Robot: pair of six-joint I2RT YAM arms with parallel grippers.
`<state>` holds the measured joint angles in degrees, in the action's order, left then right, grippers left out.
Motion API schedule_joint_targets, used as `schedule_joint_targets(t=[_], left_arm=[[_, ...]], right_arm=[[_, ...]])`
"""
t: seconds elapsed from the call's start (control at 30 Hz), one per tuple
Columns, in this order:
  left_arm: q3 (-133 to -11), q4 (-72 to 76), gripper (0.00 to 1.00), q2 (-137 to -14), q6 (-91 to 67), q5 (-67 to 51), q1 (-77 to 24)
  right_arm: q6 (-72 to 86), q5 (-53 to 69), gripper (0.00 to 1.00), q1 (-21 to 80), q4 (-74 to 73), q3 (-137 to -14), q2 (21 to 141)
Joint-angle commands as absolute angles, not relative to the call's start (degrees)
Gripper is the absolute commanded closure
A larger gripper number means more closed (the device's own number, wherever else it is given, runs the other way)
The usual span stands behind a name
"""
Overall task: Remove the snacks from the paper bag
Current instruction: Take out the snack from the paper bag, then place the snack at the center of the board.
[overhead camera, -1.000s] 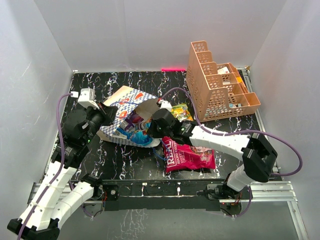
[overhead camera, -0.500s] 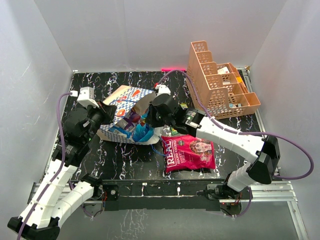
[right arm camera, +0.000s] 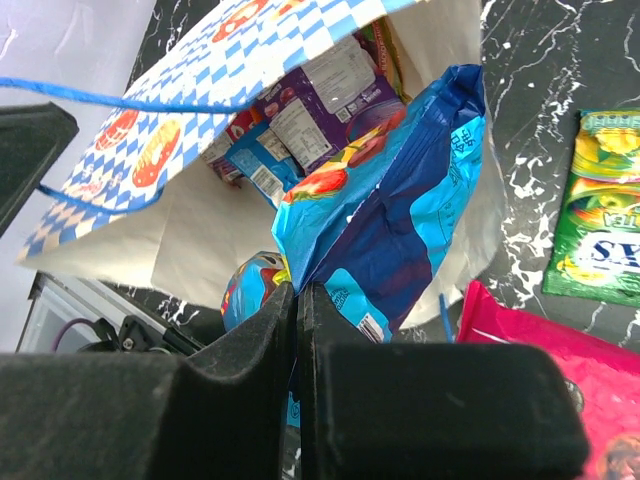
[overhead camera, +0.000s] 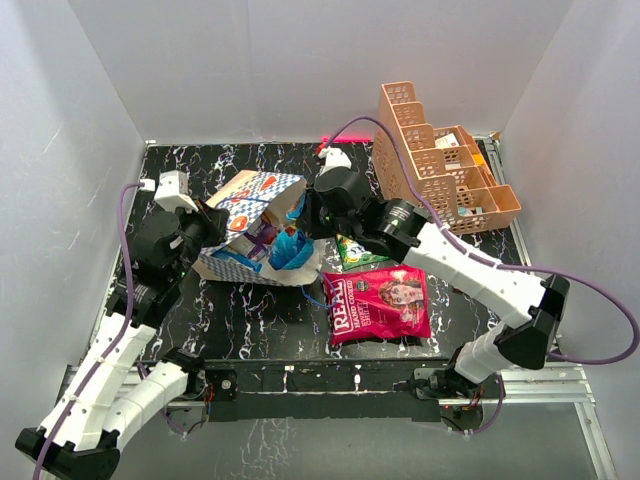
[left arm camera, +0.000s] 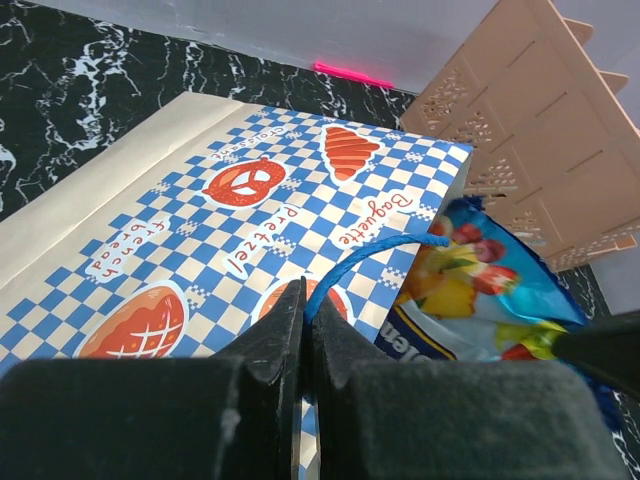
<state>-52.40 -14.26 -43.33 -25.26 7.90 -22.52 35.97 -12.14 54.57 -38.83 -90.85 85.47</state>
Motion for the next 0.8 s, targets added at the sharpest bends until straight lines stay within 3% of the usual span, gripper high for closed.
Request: schedule_joint_targets(t=[0.0, 0.5, 0.67, 0.77], left_arm=[[-55.30, -15.15, 1.00, -44.38, -23.82, 12.70, -22.68], [-58.89, -17.81, 1.00, -47.26, -16.97, 27.49, -22.68], [-59.26, -17.68, 1.00, -46.41, -16.81, 29.33, -22.68], [-58.67, -16.18, 1.00, -45.45, -16.46, 27.72, -22.68]], right_arm=[[34.37, -14.76, 0.92, 54.14, -36.54, -97.29, 77.43], [33.59, -25.42, 0.92, 54.05, -45.08, -87.90, 65.75], [32.45, -33.51, 0.92, 53.36, -43.66, -82.45, 65.57], [32.08, -30.31, 0.92, 50.91, -38.98, -78.06, 65.53]])
